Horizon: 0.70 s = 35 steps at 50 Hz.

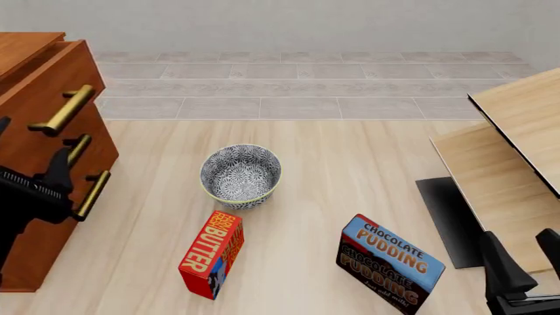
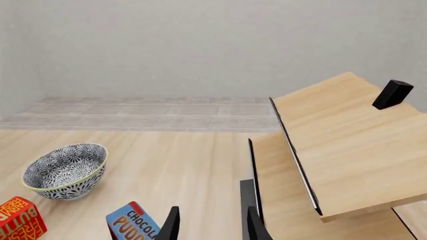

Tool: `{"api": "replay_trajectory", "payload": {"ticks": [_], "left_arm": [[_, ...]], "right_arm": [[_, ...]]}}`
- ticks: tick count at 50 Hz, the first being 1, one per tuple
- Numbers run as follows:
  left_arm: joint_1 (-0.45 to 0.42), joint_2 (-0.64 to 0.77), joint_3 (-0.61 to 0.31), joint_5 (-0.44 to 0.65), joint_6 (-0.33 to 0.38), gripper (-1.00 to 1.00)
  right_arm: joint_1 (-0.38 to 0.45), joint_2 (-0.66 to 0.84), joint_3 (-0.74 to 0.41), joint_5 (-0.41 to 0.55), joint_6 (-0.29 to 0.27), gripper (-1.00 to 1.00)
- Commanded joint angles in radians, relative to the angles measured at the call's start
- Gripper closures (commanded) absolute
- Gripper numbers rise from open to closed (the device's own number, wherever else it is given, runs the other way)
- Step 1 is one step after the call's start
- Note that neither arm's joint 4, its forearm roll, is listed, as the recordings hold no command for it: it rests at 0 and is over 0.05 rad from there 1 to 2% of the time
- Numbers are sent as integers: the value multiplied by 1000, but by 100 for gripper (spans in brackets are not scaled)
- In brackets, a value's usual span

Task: Close the top drawer of the cabinet.

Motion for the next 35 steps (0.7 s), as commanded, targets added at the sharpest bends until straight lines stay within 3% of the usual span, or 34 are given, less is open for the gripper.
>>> {"api": "replay_trajectory", "payload": {"ticks": [1, 35], "left_arm": [[30, -2, -7, -10, 9, -100], [74, 22, -10, -21, 19, -100]], "right_arm": [[1, 0, 0, 0, 0, -100], [-3, 0, 0, -1, 5, -100]]}}
